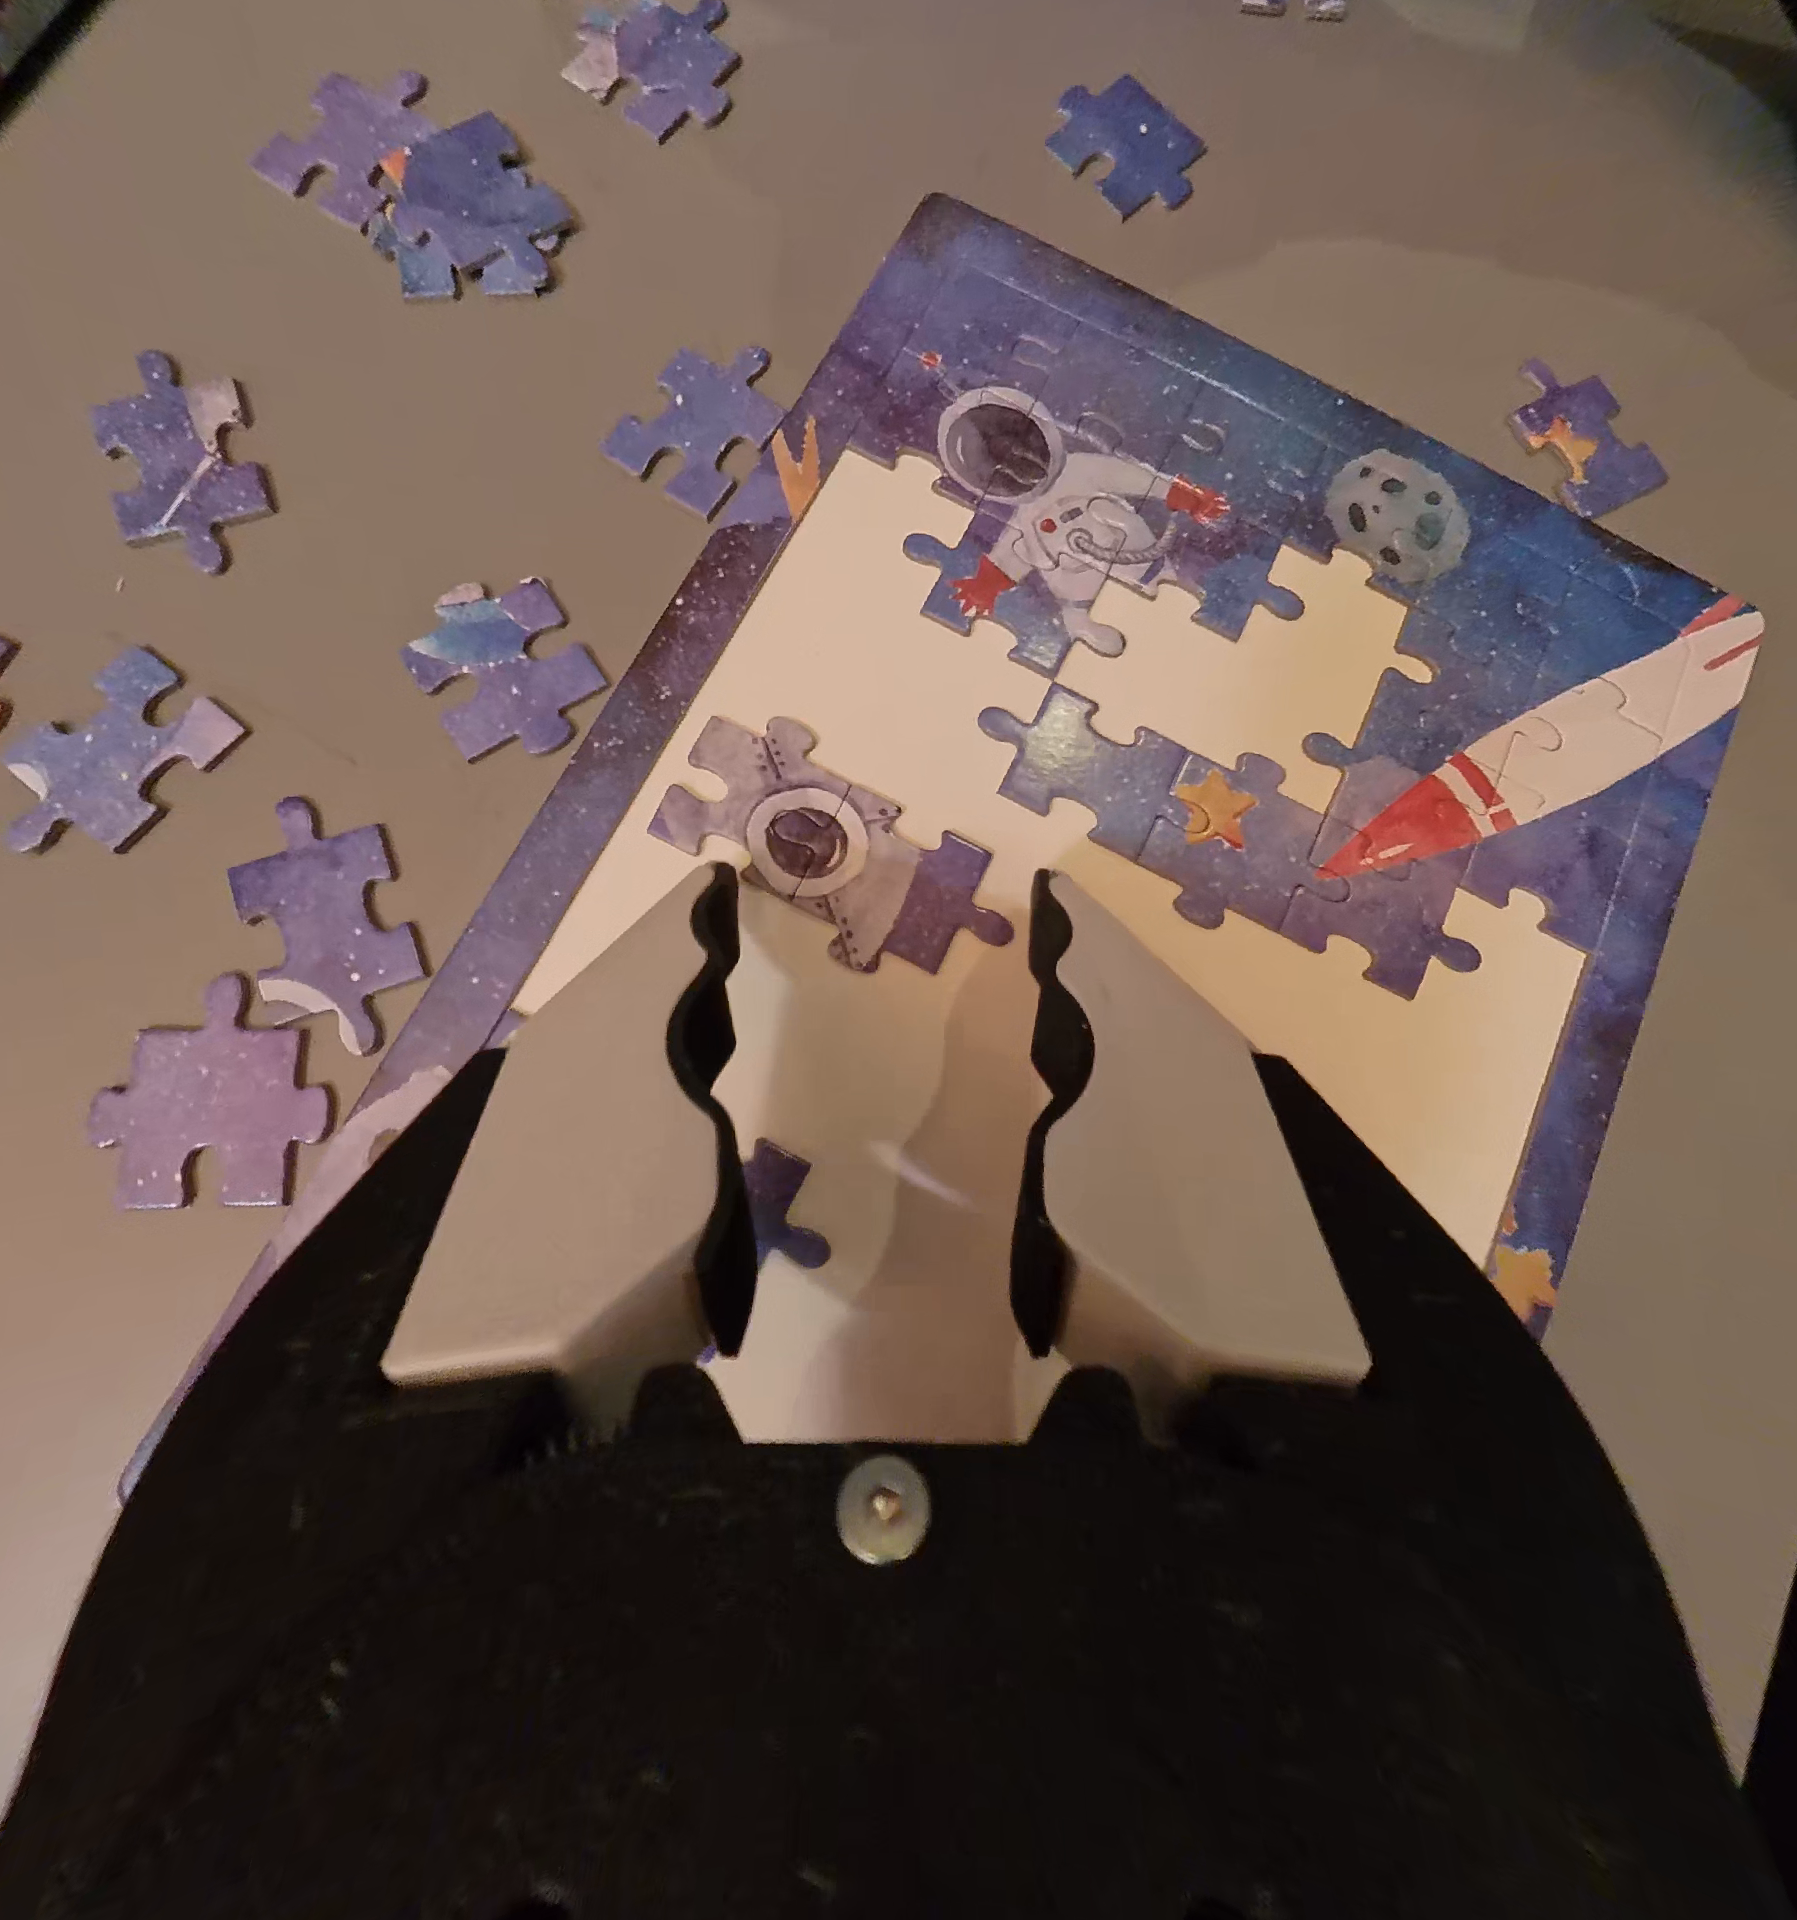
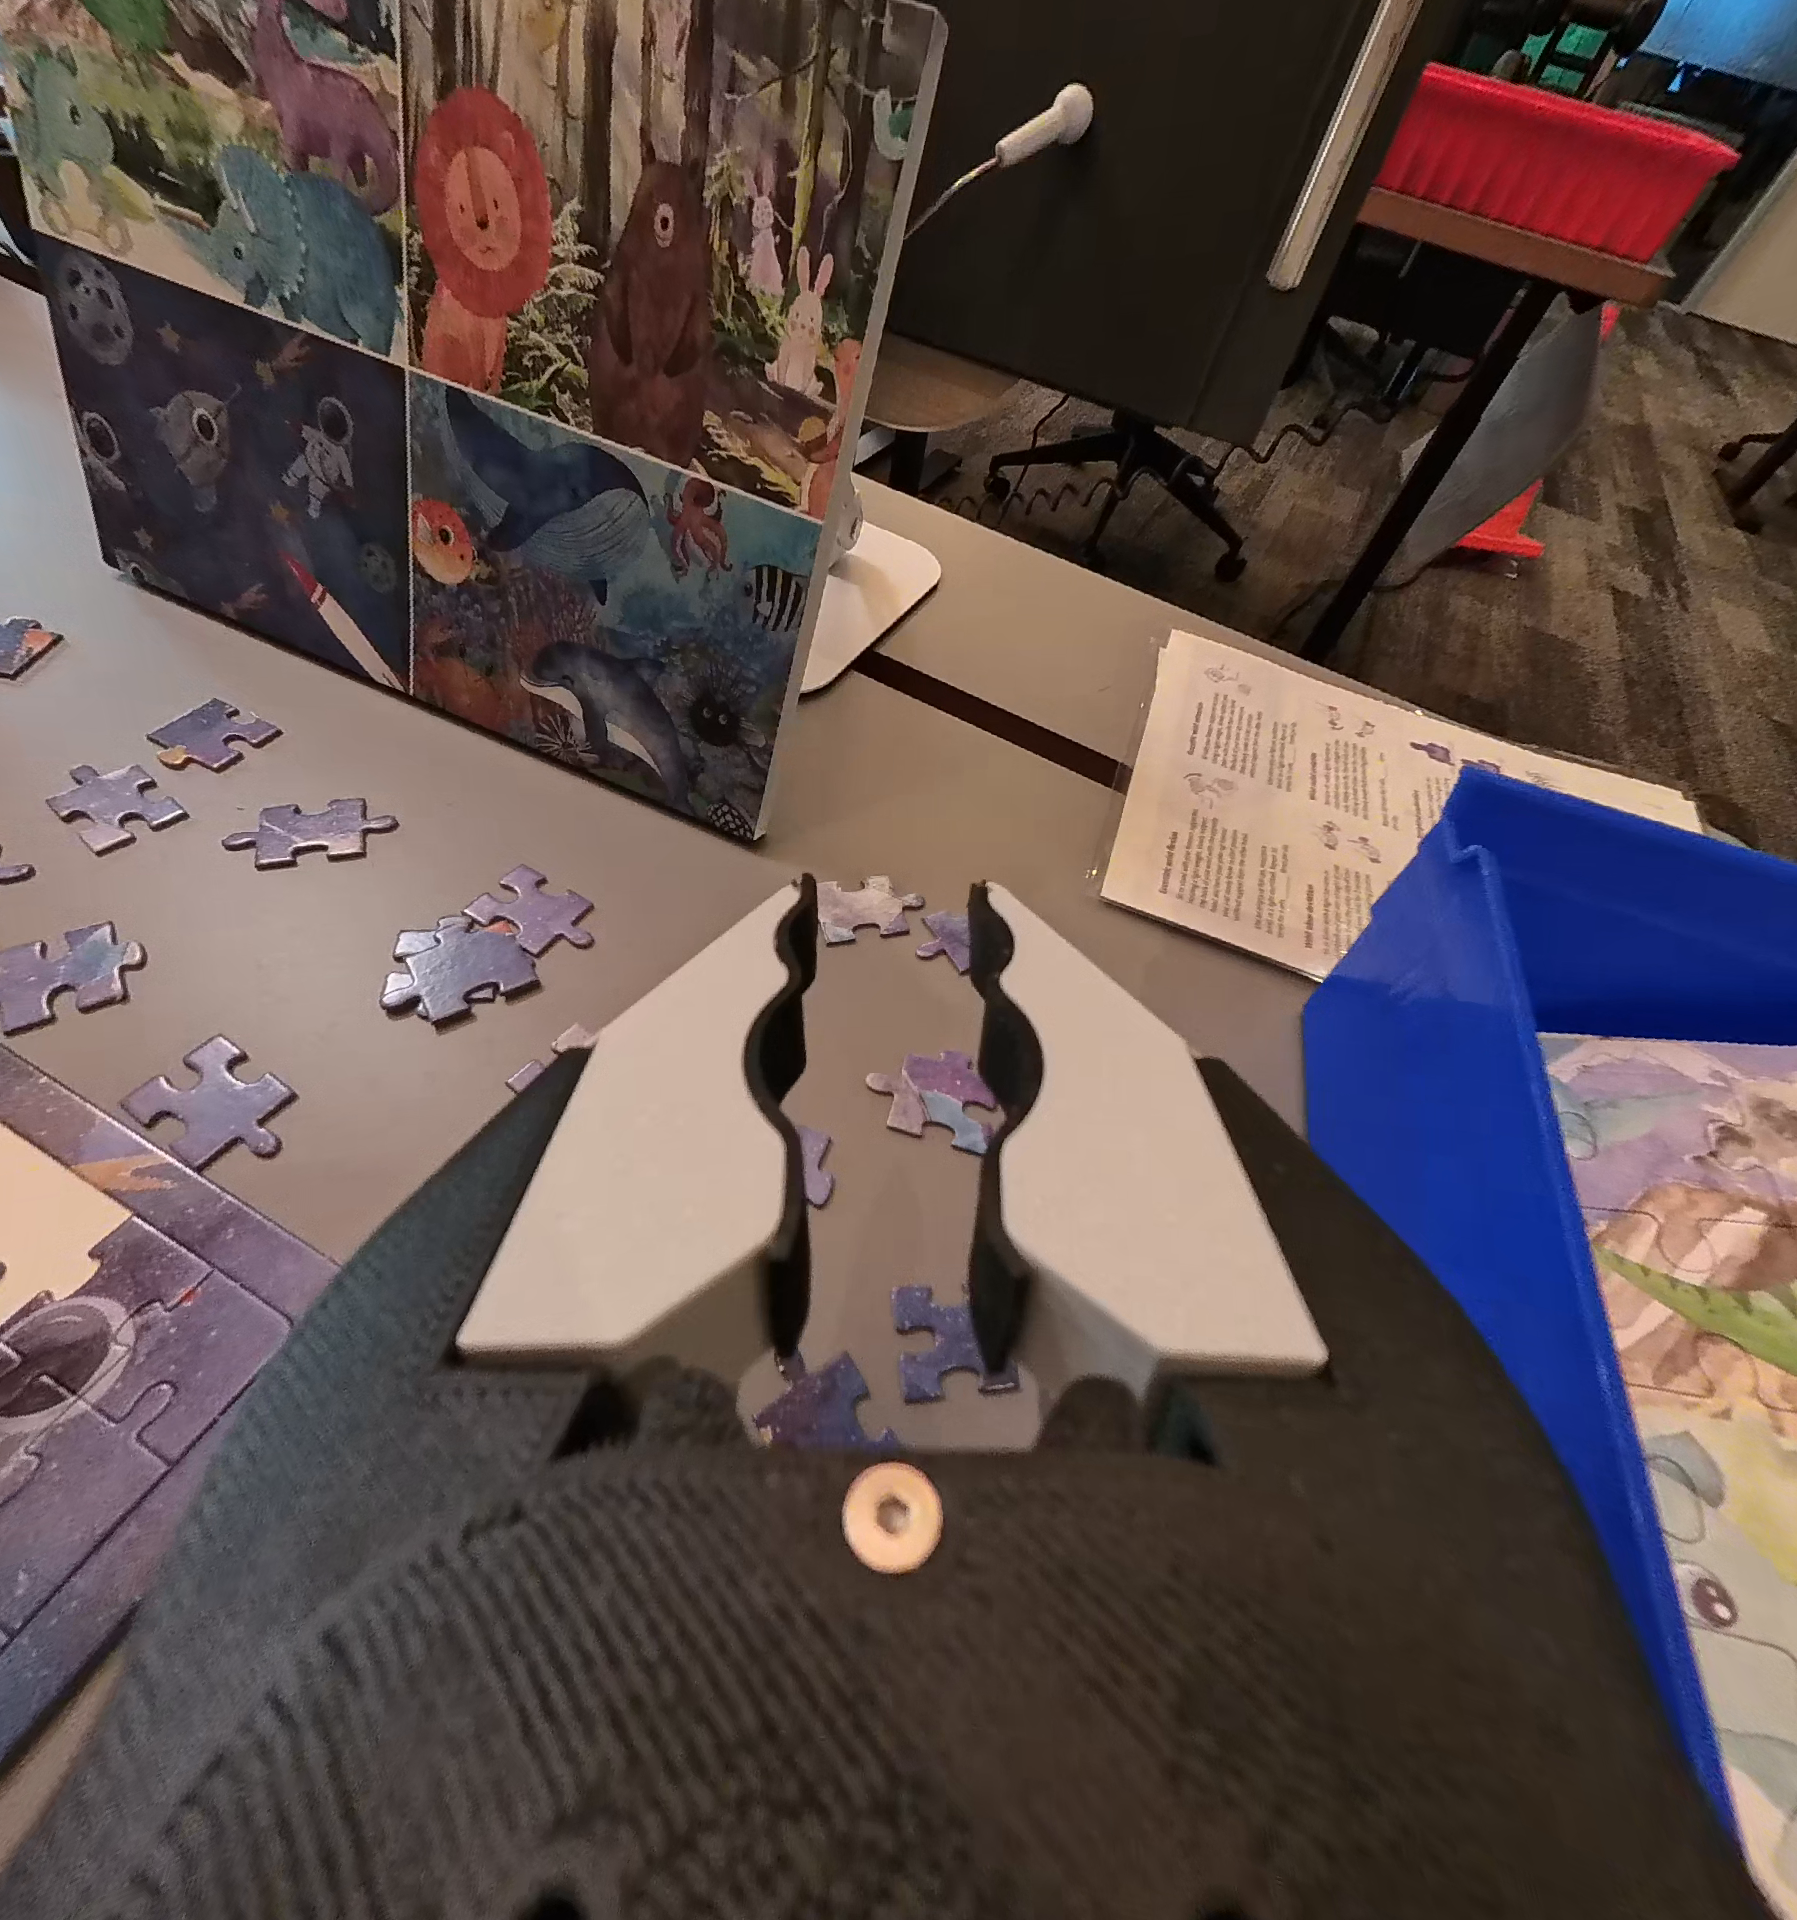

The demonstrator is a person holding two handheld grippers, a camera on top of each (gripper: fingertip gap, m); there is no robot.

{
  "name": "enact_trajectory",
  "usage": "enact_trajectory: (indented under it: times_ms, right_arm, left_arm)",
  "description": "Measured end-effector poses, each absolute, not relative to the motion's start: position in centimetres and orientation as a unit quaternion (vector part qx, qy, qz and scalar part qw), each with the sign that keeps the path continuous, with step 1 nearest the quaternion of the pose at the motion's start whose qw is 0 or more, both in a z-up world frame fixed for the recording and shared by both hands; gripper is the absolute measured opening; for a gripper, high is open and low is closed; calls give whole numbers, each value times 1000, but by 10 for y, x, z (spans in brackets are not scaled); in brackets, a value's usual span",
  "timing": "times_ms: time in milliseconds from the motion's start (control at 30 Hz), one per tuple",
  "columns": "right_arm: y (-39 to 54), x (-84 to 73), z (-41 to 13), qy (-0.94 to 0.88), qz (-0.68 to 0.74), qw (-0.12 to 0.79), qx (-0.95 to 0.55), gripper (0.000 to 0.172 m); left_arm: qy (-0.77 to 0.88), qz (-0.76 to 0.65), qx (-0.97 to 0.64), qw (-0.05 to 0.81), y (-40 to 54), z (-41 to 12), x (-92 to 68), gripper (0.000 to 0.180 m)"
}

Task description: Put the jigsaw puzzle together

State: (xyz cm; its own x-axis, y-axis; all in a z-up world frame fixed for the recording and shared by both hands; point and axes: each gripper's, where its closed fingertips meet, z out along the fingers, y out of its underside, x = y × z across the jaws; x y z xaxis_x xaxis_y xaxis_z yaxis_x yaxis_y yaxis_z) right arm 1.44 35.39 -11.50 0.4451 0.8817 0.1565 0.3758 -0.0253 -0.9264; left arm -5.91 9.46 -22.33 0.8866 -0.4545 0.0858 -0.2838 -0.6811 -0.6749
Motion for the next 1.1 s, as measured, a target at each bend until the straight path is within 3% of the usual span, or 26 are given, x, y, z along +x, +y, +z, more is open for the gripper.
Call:
enact_trajectory:
  times_ms: [700,1100]
  right_arm:
    - [355,15,-115,-467,241,521,-673,28]
    - [355,15,-115,-467,239,521,-673,28]
  left_arm:
    - [218,-122,-911,329,88,-226,-62,51]
    - [247,-154,-904,313,76,-225,-54,37]
